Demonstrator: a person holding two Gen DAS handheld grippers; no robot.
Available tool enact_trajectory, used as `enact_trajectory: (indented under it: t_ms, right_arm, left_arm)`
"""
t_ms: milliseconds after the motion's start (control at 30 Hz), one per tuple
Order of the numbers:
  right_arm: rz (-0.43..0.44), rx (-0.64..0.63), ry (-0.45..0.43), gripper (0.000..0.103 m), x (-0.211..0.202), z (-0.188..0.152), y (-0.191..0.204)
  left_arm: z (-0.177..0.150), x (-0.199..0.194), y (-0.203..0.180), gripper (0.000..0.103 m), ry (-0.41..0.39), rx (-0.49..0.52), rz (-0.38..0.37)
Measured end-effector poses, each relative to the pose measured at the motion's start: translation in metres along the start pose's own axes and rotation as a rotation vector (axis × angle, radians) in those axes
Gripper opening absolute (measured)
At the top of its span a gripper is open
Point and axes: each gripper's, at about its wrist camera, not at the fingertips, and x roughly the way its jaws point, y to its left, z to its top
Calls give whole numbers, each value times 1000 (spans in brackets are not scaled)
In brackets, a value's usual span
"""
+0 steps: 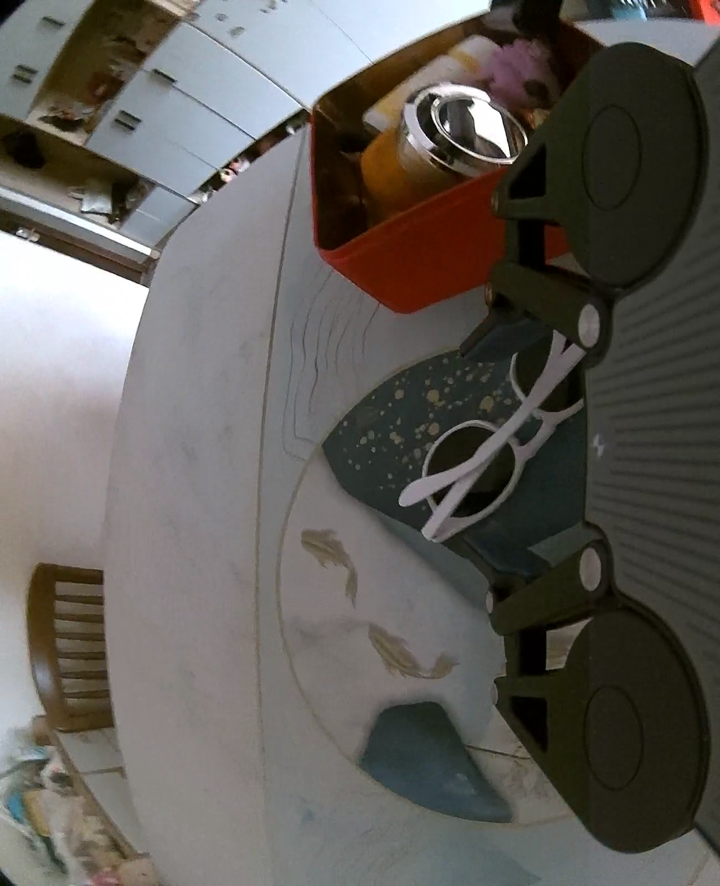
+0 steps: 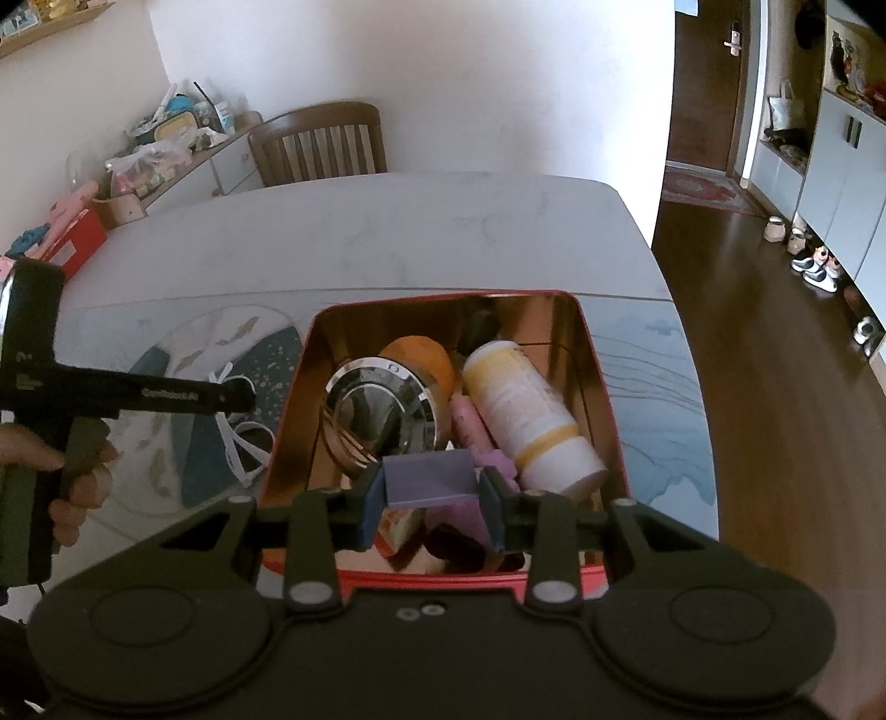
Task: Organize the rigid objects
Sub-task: 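Lift the sunglasses with the left gripper and turn them upright over the box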
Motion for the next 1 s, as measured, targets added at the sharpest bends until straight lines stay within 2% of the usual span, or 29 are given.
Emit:
enact_trajectory:
  t_ms: [267,300,367,533,600,700,1000]
  right_arm:
    - [-3,1,11,36,2,-1,-5]
    - [-2,2,13,36,3,-1,-6]
    - [-1,2,15,36,3,0,-6]
    - [2,-3,18,36,4,0,-7]
    - [1,-5,19,36,5,0,-7]
    - [0,-1,14,36,5,0,-7]
    - [5,-5,-10,36,1,1,-5]
  left_arm:
    - [-2,15,-8,64,-2,56,86]
    - [-3,16,-10,55,-10,70,89]
    - [-4,16,-12,46,-24,99,106]
    - [-10,16,-14,39,-58,169,93]
    - [-11,11,-15,21,-78,186,76]
    - [-10,1,-14,6,-101,189,39]
    - [-16,-24,-14,5,-137,220,-8]
